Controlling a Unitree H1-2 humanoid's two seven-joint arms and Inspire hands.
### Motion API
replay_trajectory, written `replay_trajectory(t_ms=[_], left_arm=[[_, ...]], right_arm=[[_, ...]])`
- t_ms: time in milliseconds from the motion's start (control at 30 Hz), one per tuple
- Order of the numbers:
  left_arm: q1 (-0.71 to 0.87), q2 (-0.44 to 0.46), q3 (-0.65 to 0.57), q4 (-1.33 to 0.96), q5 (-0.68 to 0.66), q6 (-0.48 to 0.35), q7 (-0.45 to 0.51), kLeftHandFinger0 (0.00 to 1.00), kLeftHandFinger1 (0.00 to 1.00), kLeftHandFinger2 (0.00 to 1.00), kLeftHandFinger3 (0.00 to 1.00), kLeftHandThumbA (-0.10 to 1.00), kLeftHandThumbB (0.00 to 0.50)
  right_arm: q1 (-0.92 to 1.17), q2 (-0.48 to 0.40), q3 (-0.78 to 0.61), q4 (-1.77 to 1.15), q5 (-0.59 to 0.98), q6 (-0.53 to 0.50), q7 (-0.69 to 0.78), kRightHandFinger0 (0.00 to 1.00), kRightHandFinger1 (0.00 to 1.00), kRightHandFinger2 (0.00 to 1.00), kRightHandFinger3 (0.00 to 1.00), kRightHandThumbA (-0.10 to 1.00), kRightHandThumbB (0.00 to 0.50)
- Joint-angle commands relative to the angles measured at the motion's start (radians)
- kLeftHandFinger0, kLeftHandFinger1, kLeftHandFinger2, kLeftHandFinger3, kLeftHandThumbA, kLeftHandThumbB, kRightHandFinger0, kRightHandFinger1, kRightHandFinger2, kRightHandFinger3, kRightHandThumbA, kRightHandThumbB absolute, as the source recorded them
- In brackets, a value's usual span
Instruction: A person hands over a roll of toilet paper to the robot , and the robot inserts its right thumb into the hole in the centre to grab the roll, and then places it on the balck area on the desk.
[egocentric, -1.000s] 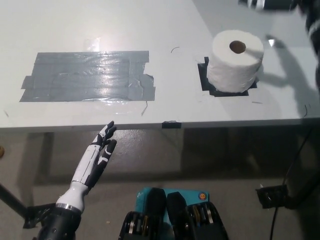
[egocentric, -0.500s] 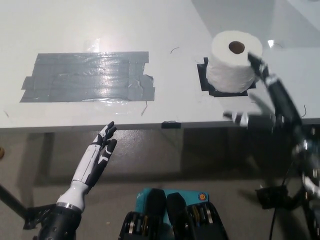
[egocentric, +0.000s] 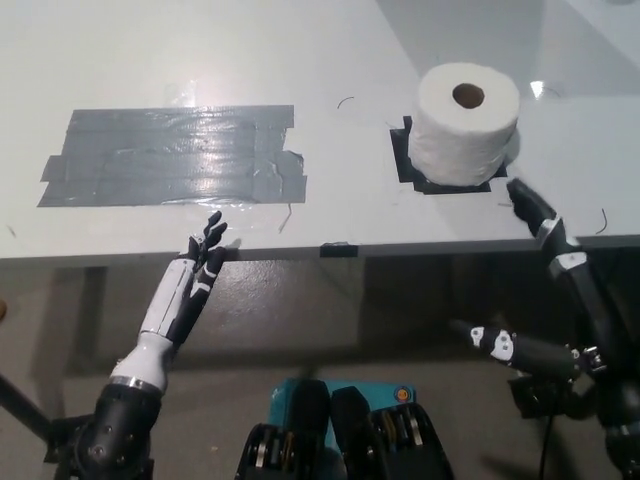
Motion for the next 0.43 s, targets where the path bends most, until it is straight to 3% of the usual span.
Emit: replay_trajectory(t_ms=[0,167,400], left_arm=[[0.028,-0.003,0.006,-0.041,-0.020,-0.037,0.012,1.00,1.00,1.00,1.00,1.00,0.221],[0.089,-0.009,0.003,-0.069,-0.025,-0.042,0.011,1.00,1.00,1.00,1.00,1.00,0.229],[0.169,-0.010,0.008,-0.107,-0.030,-0.057,0.015,1.00,1.00,1.00,1.00,1.00,0.180]], right_arm=[[0.017,0.002,-0.002,0.129,0.090,-0.084,0.031,1.00,1.00,1.00,1.00,1.00,0.262],[0.052,0.013,0.021,0.246,0.089,-0.134,0.046,1.00,1.00,1.00,1.00,1.00,0.241],[0.100,0.013,0.039,0.275,0.084,-0.153,0.055,1.00,1.00,1.00,1.00,1.00,0.232]])
